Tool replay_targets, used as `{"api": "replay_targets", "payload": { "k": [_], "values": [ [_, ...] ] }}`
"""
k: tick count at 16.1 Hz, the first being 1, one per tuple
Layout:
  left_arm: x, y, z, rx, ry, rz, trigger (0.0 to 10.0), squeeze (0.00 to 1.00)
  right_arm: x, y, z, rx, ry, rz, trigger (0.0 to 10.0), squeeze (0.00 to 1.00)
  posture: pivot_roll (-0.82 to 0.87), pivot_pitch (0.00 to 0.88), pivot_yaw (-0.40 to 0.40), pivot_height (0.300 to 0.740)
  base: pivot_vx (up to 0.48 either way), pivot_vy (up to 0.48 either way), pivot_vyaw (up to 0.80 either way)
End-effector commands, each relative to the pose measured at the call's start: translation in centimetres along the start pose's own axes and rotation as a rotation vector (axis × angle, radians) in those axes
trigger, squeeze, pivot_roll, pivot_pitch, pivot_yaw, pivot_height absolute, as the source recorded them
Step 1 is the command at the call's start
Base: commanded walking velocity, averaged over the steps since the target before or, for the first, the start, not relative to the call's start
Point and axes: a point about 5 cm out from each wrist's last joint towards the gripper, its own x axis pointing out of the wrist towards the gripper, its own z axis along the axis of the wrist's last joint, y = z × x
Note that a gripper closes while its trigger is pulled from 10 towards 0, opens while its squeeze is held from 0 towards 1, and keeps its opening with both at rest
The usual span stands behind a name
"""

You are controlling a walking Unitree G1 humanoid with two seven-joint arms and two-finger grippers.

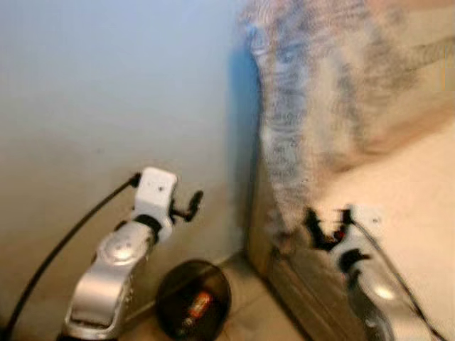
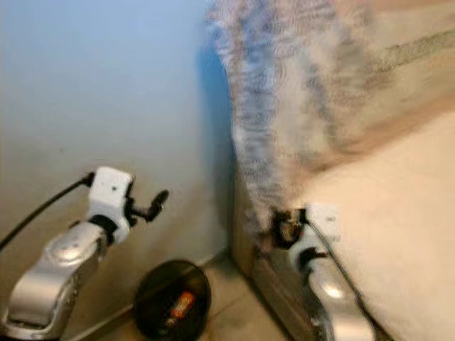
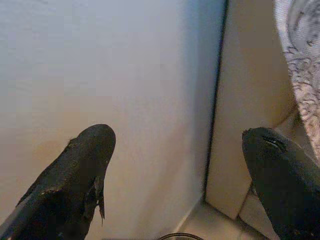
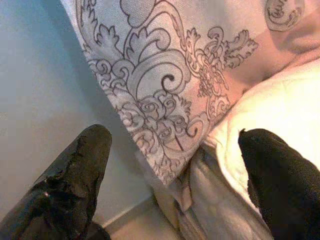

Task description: Clean up the room

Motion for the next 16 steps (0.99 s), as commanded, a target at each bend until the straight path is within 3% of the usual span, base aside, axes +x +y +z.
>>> {"api": "replay_targets", "payload": {
  "k": [1, 7, 10, 16],
  "values": [
    [0.08, -0.21, 0.42, 0.004, -0.021, -0.002, 10.0, 0.00, -0.10, -0.61, 0.26, -0.007, -0.003, -0.025, 10.0, 0.00, 0.03, 0.000, 0.038, 0.740, 0.000, 0.000, -0.75],
    [-0.05, -0.11, 0.48, -0.012, -0.094, 0.057, 10.0, 0.00, -0.08, -0.86, 0.64, -0.011, -0.014, -0.026, 10.0, 0.00, 0.03, 0.000, 0.016, 0.740, 0.000, 0.000, -0.75],
    [-0.38, -0.44, -0.09, -0.064, -0.082, 0.021, 10.0, 0.00, -0.22, -1.03, 0.95, -0.008, -0.034, -0.026, 10.0, 0.00, 0.04, 0.000, 0.001, 0.740, 0.000, 0.000, -0.75],
    [-0.83, -1.01, -0.04, -0.077, -0.122, -0.027, 10.0, 0.00, -0.61, -1.37, 0.92, -0.007, -0.046, -0.042, 10.0, 0.00, 0.03, 0.000, -0.014, 0.740, 0.000, 0.000, -0.75]
  ]
}}
